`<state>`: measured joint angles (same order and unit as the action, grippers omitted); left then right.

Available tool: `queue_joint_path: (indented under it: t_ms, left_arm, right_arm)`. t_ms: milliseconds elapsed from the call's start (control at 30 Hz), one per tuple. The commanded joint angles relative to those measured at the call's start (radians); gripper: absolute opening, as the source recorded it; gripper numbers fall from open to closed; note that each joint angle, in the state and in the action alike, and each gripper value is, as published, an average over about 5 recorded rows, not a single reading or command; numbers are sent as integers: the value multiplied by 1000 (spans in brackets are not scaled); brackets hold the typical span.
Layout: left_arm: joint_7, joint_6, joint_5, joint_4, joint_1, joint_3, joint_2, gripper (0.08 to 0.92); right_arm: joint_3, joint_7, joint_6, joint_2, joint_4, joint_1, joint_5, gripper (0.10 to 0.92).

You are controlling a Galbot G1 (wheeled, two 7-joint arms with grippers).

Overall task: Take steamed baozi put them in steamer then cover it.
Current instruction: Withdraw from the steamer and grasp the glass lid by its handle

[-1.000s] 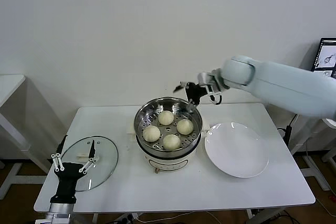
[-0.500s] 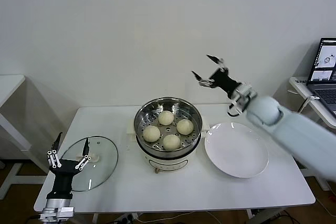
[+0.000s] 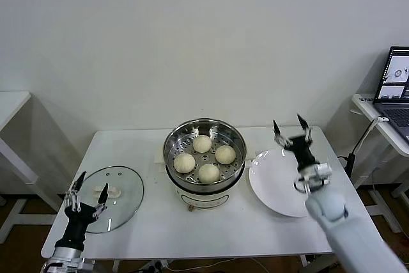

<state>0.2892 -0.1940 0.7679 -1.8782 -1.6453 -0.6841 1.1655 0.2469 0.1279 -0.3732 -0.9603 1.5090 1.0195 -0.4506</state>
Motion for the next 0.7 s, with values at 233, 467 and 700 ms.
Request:
queue_joint_path:
  t_ms: [233,467,700]
  left_arm:
    - [50,1,405,314,112,1,4,823]
    - [48,5,406,365,168,12,2,823]
    - [43,14,408,386,212,19,4,823]
  right_arm:
    - [186,-26,-52,-228,5,284,90,823]
    - [172,-29,-49,-246,-1,280,107,823]
    - [174,-31,-49,-247,-2,282,113,823]
